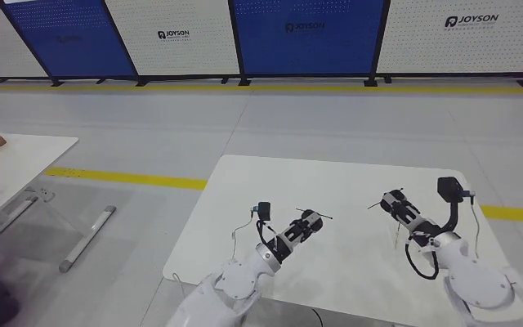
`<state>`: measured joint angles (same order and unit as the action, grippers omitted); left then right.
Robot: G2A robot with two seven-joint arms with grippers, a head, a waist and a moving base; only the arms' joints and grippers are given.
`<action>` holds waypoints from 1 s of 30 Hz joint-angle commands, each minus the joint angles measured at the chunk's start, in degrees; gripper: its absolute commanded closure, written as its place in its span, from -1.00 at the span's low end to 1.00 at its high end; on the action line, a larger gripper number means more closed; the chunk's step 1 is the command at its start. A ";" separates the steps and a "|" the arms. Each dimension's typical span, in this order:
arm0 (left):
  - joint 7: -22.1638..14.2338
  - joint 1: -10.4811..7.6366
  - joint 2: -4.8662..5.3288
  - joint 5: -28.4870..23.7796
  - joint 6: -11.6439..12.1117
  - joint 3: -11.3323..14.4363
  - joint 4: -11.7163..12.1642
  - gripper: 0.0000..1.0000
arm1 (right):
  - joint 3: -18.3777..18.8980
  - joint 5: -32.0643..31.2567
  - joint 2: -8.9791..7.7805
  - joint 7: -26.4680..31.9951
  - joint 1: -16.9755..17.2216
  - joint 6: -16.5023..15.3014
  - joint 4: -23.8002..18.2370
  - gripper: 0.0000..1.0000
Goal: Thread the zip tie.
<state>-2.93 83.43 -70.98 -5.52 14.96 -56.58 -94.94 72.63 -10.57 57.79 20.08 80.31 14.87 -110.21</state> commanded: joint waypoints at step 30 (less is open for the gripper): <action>8.04 -1.74 -1.33 5.72 1.28 3.24 2.62 1.00 | -6.63 -3.34 2.02 -16.21 3.26 -3.77 -1.27 1.00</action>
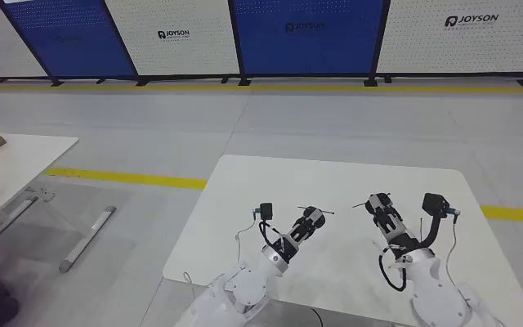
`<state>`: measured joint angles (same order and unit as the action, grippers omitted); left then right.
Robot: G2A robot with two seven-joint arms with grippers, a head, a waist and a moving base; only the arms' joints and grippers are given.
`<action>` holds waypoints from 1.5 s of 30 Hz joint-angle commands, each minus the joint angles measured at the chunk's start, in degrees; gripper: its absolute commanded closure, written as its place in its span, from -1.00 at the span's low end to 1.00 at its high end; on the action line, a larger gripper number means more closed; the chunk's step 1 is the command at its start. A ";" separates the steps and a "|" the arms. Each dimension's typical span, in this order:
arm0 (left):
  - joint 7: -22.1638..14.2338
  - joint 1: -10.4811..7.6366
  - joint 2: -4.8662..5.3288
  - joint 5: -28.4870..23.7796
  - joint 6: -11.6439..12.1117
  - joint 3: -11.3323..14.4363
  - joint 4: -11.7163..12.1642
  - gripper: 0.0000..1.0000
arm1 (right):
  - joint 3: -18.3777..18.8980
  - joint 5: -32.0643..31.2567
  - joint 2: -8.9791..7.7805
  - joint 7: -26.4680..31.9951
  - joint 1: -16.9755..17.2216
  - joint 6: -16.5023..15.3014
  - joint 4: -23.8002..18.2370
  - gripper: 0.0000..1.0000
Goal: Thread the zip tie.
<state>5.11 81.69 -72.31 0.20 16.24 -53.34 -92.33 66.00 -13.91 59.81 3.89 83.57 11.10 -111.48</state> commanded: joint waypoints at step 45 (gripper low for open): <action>0.00 0.00 0.00 0.00 0.00 0.00 0.00 1.00 | -6.48 -9.17 3.81 -4.30 0.09 0.05 2.13 1.00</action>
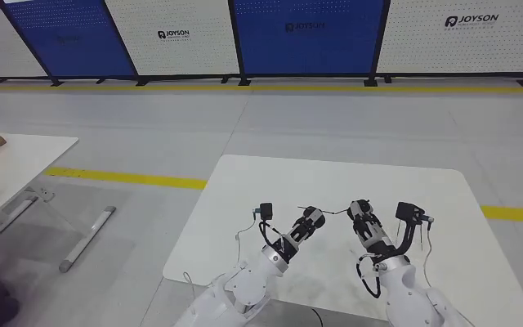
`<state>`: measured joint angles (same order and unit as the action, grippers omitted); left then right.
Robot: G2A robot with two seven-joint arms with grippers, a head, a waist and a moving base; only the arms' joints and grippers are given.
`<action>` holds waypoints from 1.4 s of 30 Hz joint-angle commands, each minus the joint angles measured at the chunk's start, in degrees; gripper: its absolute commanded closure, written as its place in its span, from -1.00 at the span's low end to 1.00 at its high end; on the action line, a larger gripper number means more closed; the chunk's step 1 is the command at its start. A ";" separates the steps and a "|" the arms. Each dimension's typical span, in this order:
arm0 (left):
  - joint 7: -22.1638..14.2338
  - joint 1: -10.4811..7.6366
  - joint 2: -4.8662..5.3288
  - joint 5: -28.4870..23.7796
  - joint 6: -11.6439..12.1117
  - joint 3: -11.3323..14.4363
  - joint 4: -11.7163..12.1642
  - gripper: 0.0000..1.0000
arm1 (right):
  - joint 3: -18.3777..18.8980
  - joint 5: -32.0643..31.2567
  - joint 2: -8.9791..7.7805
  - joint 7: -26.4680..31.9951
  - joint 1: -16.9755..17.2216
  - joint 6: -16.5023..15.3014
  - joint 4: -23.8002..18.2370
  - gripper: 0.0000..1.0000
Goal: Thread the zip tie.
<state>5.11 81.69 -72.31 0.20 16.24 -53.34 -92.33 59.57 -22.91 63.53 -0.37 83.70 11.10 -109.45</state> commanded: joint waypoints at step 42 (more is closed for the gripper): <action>0.00 0.00 0.00 0.00 0.00 0.00 0.00 1.00 | 1.66 -3.74 2.96 2.80 0.24 -1.32 1.45 1.00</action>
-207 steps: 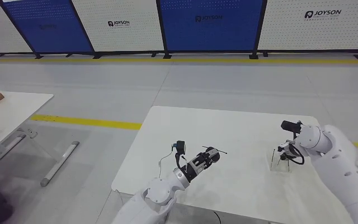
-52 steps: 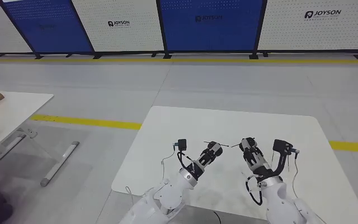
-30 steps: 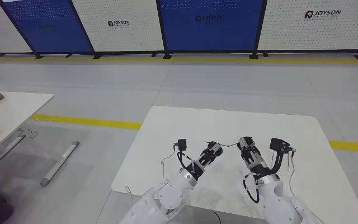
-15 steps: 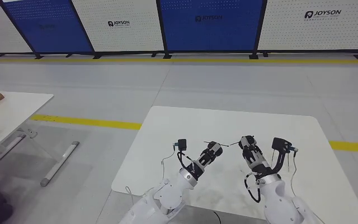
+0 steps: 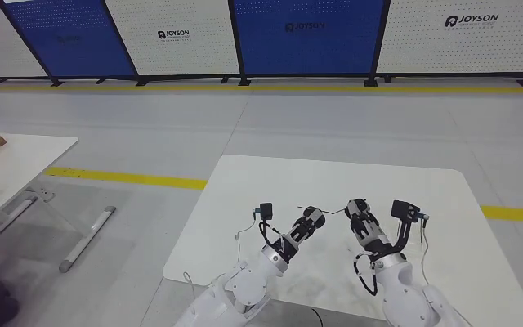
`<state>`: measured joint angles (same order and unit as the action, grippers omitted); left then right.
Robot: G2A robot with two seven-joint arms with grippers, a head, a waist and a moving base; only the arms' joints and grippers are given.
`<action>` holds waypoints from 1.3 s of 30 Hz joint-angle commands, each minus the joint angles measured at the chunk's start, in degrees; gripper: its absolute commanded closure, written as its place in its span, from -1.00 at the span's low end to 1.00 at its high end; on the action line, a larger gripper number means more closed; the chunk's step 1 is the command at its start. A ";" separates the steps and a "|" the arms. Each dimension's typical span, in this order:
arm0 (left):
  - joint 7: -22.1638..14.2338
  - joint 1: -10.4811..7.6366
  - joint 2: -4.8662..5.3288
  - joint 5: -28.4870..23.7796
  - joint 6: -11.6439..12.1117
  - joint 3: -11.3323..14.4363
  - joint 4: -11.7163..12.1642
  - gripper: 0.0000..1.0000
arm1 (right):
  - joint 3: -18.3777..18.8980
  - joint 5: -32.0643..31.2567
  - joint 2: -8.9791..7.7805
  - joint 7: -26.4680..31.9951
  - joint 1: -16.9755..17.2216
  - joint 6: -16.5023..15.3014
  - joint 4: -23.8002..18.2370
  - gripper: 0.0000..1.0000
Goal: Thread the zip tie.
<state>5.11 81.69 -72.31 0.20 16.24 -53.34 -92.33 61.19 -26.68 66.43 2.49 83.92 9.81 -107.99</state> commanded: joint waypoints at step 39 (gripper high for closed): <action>0.00 0.00 0.00 0.00 0.00 0.00 0.00 1.00 | -1.51 5.74 2.44 -0.91 0.13 -3.01 3.69 1.00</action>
<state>5.11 81.69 -72.31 0.20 16.24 -53.34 -92.33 59.68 -20.99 68.80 1.58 84.12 6.77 -104.45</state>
